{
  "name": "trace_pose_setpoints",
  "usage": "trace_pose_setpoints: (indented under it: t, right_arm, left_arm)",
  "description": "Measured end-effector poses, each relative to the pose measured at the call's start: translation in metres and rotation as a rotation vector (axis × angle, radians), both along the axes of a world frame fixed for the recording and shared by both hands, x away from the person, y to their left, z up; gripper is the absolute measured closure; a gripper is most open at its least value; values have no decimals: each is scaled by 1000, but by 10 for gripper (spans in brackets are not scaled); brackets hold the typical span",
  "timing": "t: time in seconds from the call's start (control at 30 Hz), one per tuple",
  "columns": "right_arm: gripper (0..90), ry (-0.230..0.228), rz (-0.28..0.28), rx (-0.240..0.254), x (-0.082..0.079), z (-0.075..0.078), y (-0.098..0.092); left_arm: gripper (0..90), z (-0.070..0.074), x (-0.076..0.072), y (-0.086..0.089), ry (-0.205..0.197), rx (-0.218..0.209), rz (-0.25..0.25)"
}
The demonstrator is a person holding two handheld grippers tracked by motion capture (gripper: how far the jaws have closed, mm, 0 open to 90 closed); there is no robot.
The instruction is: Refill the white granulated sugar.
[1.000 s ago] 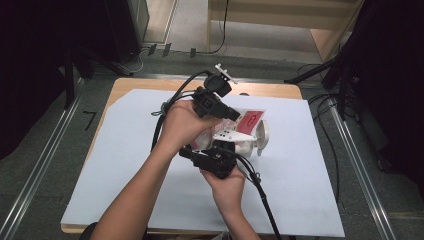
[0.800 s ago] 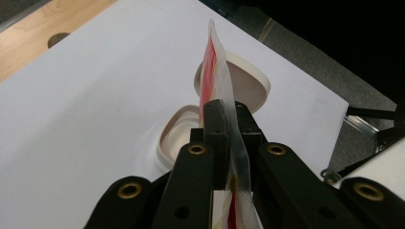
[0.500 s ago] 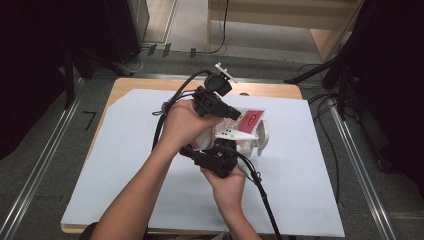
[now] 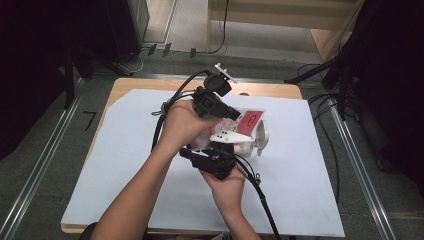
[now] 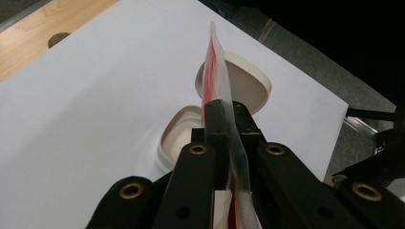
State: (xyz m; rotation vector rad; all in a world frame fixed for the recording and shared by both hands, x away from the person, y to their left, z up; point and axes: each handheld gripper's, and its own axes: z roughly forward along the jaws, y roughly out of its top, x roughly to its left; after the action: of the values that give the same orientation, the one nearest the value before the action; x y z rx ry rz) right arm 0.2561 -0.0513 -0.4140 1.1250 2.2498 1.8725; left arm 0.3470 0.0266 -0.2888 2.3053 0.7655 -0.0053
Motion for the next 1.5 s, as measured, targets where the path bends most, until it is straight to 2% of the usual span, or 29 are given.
trace_pose_setpoints:
  t: [0.2, 0.43, 0.7, 1.03, 1.23, 1.5]
  right_arm:
    - [643, 6, -15, -1, 0, -1, 2]
    - [643, 14, -10, 11, 2, -1, -1]
    - [642, 41, -3, 32, 3, 1, -3]
    - [641, 46, 3, 60, 2, 4, -3]
    - [640, 74, 29, 64, 6, 4, -6]
    - [637, 68, 30, 55, 9, 3, -6]
  left_arm:
    - [890, -1, -2, 1, -5, -8, 5]
    - [889, -1, -1, -3, -16, 6, 12]
    - [889, 1, -1, -6, -6, 21, 25]
    - [887, 5, -2, -9, -6, 40, 25]
    - [886, 4, 0, -11, -11, 41, 33]
    - [887, 4, 1, -10, -12, 36, 30]
